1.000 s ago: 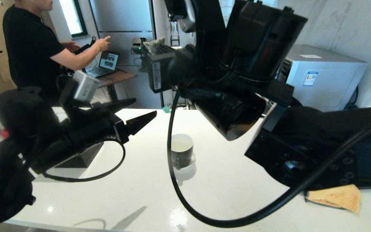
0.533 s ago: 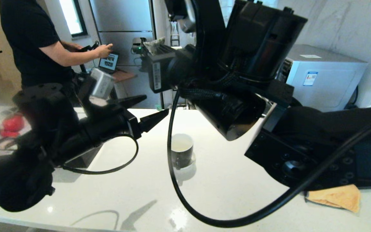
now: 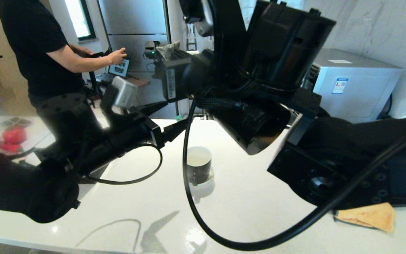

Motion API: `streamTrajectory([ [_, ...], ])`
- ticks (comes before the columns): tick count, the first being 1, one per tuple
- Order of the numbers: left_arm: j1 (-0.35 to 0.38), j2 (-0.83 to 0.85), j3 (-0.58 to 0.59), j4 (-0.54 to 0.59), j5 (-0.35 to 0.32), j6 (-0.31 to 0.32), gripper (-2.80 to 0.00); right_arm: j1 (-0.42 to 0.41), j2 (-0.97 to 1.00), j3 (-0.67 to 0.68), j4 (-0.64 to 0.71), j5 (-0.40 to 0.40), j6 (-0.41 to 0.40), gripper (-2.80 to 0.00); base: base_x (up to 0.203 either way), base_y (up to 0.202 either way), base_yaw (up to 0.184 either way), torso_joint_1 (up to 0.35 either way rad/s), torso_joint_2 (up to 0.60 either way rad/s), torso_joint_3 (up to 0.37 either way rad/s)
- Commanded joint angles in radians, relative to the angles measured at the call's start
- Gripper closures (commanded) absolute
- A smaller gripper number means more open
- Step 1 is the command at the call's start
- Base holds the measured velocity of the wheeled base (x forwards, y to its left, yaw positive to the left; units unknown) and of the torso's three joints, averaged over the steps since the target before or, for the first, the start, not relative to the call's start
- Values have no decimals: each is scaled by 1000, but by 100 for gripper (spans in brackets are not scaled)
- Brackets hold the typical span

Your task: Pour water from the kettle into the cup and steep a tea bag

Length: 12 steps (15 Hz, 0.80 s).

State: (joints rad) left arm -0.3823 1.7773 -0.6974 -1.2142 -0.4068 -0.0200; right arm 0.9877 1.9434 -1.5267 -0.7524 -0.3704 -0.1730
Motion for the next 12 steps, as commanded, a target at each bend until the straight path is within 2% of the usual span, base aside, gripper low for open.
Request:
streamTrajectory([
  [1, -9, 28, -5, -11, -3, 0, -280, 2, -1, 5, -7, -2, -2, 0, 0, 0, 0, 0, 0, 0],
  [12, -20, 31, -39, -19, -3, 3, -280, 36, -6, 10, -5, -4, -3, 0, 0, 0, 0, 0, 0, 0],
])
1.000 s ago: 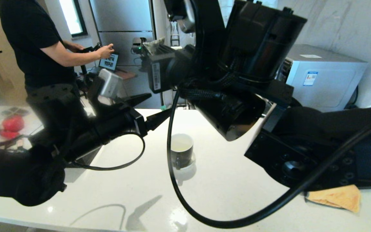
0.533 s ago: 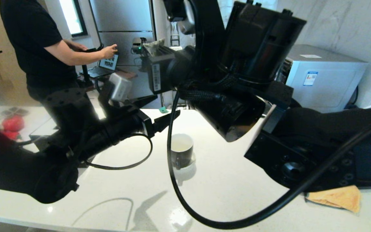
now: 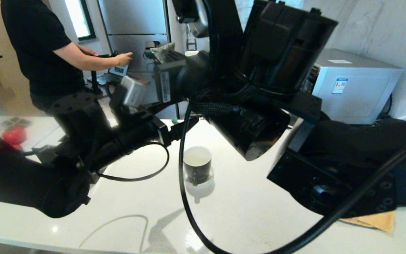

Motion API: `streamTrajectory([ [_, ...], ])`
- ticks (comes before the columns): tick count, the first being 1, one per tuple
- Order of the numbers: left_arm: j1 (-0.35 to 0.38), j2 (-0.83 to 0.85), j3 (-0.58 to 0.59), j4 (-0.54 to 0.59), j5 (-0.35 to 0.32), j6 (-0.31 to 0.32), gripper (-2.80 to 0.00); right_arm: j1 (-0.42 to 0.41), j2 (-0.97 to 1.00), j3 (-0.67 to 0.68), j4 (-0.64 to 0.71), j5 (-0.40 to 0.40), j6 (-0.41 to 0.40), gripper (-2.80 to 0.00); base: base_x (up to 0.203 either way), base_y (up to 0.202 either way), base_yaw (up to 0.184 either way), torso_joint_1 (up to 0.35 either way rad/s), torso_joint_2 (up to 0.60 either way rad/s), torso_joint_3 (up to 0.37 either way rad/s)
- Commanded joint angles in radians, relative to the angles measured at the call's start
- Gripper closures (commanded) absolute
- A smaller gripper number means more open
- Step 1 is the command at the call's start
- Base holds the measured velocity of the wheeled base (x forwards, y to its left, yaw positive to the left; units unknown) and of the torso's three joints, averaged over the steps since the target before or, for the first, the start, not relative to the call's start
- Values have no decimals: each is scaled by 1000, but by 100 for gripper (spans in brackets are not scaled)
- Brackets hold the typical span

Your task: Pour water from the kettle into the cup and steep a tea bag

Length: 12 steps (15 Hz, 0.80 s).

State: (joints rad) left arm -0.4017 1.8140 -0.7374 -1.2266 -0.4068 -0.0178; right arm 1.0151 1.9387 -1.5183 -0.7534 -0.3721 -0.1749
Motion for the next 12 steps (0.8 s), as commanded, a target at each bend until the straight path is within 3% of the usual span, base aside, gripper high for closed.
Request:
streamTrajectory([
  [1, 0, -7, 1, -7, -1, 1, -280, 10, -1, 0, -4, -2, -3, 0, 0, 0, 0, 0, 0, 0],
  [12, -25, -10, 1, -10, -1, 6, -280, 16, -6, 1, -1, -5, -6, 0, 0, 0, 0, 0, 0, 0],
])
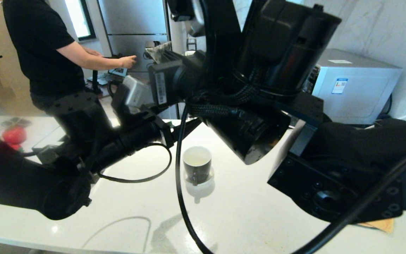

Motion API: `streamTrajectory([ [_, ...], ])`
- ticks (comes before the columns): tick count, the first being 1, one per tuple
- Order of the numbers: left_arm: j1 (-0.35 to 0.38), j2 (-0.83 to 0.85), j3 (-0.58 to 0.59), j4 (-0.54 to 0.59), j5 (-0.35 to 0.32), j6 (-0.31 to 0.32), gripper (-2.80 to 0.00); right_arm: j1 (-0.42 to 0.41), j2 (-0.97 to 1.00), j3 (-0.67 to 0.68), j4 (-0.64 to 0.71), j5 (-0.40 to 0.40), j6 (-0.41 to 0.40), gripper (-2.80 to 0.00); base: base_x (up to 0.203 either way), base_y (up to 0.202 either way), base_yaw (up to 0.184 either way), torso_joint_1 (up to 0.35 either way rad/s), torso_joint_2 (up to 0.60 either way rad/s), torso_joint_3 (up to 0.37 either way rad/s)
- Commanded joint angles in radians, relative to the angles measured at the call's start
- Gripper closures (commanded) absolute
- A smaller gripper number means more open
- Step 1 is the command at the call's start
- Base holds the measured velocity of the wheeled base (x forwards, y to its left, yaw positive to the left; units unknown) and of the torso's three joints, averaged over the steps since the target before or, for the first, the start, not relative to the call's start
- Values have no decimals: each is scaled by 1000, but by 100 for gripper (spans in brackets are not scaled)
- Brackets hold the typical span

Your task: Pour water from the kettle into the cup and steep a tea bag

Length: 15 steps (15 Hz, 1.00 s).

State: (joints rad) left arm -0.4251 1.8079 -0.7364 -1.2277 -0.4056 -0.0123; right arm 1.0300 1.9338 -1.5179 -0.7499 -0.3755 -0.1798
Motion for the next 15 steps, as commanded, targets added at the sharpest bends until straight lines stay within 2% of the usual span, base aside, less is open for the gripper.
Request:
streamTrajectory([
  [1, -1, -4, 0, -9, -2, 0, -280, 1, 1, 3, -6, -3, -1, 0, 0, 0, 0, 0, 0, 0],
  [5, -1, -5, 0, -9, -2, 3, -280, 1, -1, 5, -8, -3, -1, 0, 0, 0, 0, 0, 0, 0],
  [6, -1, -5, 0, -19, -2, 2, 0, 1, 1, 5, -6, -5, -1, 0, 0, 0, 0, 0, 0, 0],
  [15, 0, -5, 14, -42, 7, 0, 0, 5, -12, 44, -14, -5, -1, 0, 0, 0, 0, 0, 0, 0],
])
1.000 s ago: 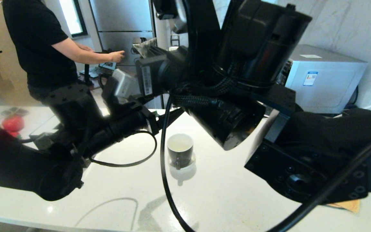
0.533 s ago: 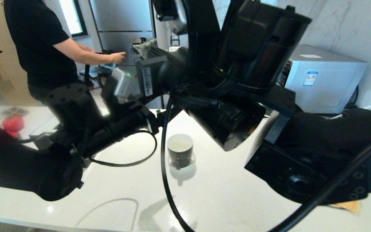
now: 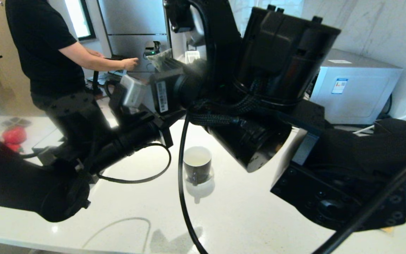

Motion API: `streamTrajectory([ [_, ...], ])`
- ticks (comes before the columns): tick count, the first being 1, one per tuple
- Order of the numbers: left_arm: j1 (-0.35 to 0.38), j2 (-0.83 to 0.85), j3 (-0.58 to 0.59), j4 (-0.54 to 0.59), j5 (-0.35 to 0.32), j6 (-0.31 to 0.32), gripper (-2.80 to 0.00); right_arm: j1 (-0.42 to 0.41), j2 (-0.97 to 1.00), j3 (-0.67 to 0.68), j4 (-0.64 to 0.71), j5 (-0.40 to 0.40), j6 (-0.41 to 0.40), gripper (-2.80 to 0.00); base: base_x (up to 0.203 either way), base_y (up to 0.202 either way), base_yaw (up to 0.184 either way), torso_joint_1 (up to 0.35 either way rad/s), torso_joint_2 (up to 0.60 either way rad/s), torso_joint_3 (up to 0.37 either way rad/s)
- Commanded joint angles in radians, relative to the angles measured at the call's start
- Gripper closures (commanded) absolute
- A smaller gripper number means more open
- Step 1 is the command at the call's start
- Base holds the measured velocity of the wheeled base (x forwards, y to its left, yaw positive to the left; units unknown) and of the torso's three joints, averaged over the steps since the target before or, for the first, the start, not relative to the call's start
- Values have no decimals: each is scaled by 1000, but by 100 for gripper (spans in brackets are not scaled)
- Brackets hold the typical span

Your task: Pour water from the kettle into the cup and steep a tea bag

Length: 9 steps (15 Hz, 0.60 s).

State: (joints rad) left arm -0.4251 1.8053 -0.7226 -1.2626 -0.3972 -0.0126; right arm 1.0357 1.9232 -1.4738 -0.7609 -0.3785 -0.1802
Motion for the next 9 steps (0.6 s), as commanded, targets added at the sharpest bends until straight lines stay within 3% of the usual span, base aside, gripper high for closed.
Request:
streamTrajectory([
  [1, 0, -4, 2, -7, -2, 0, 0, 0, 0, 0, -3, -4, -1, 0, 0, 0, 0, 0, 0, 0],
  [9, 5, -37, 69, -43, 0, 0, 0, 0, -1, 28, -8, -6, -1, 0, 0, 0, 0, 0, 0, 0],
])
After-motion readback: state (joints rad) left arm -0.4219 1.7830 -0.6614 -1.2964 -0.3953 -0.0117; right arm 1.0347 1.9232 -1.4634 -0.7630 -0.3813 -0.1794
